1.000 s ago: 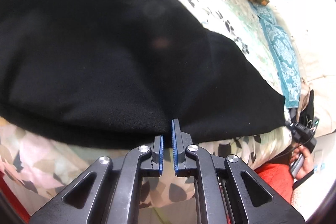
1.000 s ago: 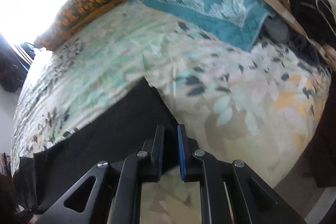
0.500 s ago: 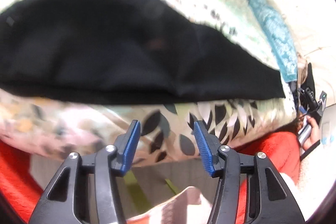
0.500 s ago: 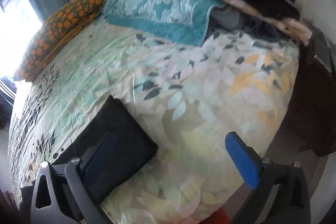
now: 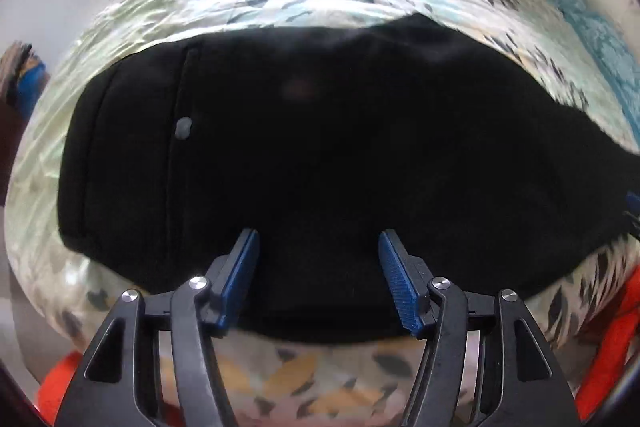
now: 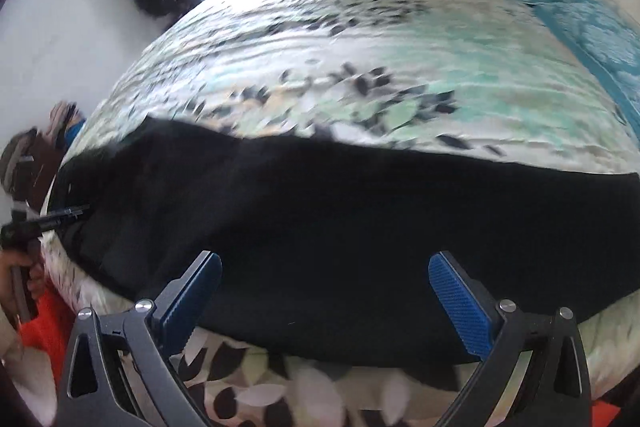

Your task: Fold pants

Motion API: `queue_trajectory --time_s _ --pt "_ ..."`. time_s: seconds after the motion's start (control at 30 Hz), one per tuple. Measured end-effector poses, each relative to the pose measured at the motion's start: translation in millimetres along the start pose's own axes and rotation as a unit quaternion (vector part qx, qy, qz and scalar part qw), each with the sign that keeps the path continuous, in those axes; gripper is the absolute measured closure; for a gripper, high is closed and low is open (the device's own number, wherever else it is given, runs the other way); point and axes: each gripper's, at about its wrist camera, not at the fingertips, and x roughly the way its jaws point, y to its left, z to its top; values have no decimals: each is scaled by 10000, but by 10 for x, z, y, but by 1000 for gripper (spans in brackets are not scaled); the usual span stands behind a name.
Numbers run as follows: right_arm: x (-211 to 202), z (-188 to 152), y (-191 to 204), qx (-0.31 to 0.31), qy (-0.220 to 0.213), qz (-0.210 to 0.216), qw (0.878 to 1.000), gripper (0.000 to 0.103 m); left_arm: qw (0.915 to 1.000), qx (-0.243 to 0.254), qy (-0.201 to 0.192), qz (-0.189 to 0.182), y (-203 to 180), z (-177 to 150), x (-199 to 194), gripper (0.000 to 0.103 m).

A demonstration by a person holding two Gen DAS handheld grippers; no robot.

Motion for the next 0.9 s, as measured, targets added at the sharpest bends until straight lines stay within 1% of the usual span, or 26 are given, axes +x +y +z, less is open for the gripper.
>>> queue_trajectory --time_s 0.07,0.1,0.13,0.17,0.2,0.23,0.27,0.3,0.33,0.37,0.4,0.43,0.47,0.5,0.53,0.57,0.6,0.63,0.67,0.7,0.73,0.77,0.8,0.83,0.87,0.9 --pt "227 -210 226 -380 405 29 9985 0 9999 62 -79 52 63 -79 -181 38" --pt "322 -300 283 -509 632 -67 9967 0 9996 26 -266 55 134 -69 -291 38" --pt "353 -356 303 -608 688 -194 9956 0 9988 -30 -496 6 234 -48 -376 35" --pt "314 -373 337 -709 592 -266 9954 0 9973 -108 -723 -36 298 -13 -445 29" --pt "226 -343 386 -806 399 -261 9956 0 9956 -184 -915 -43 350 51 -469 28" --pt "144 -293 439 -868 196 -225 9958 0 9947 -235 -1004 -19 393 133 -430 28" --pt "88 -215 498 -905 14 -186 9957 0 9945 -258 -1011 34 422 204 -356 28" --pt "57 -144 552 -914 -116 -143 9956 0 9948 -257 -966 181 458 286 -221 28" --pt "72 -72 600 -886 -149 -123 9959 0 9950 -271 -866 418 462 350 -96 28" --pt "123 -2 627 -811 -123 -132 9965 0 9947 -316 -634 750 515 376 63 26" --pt "207 45 656 -712 -85 -114 9974 0 9942 -415 -285 954 583 361 221 25" --pt "317 69 671 -607 0 -56 9981 0 9948 -657 -242 741 678 309 226 25" --pt "440 69 676 -563 167 -54 9983 0 9938 -849 -193 695 749 266 160 25" --pt "607 -20 695 -629 470 -165 9968 0 9936 -868 -93 714 765 224 91 25" --pt "759 -134 732 -782 869 -253 9928 0 9942 -819 -58 690 772 171 33 25" --pt "752 -219 773 -982 792 -338 9914 0 9950 -716 13 703 760 111 -23 25" --pt "636 -312 805 -1148 448 -374 9917 0 9954 -650 49 707 776 38 -38 25" --pt "576 -375 793 -1152 446 -338 9918 0 9948 -638 15 800 808 2 -96 26" --pt "525 -384 759 -1056 485 -266 9929 0 9940 -651 -125 869 792 -68 -183 28" --pt "463 -356 735 -971 500 -264 9937 0 9937 -697 -369 801 785 -38 -279 27" --pt "401 -314 731 -922 427 -332 9943 0 9934 -762 -597 621 745 14 -359 27" --pt "338 -262 752 -891 244 -377 9950 0 9927 -830 -818 324 666 77 -431 27" --pt "273 -182 781 -891 34 -375 9953 0 9923 -832 -911 102 577 136 -448 27" --pt "253 -103 813 -908 -75 -360 9952 0 9930 -751 -907 -47 445 199 -419 27" --pt "281 -17 870 -930 -69 -323 9951 0 9947 -579 -846 -106 302 249 -358 27" --pt "337 41 931 -941 14 -295 9951 0 9968 -246 -758 -99 106 263 -261 26"
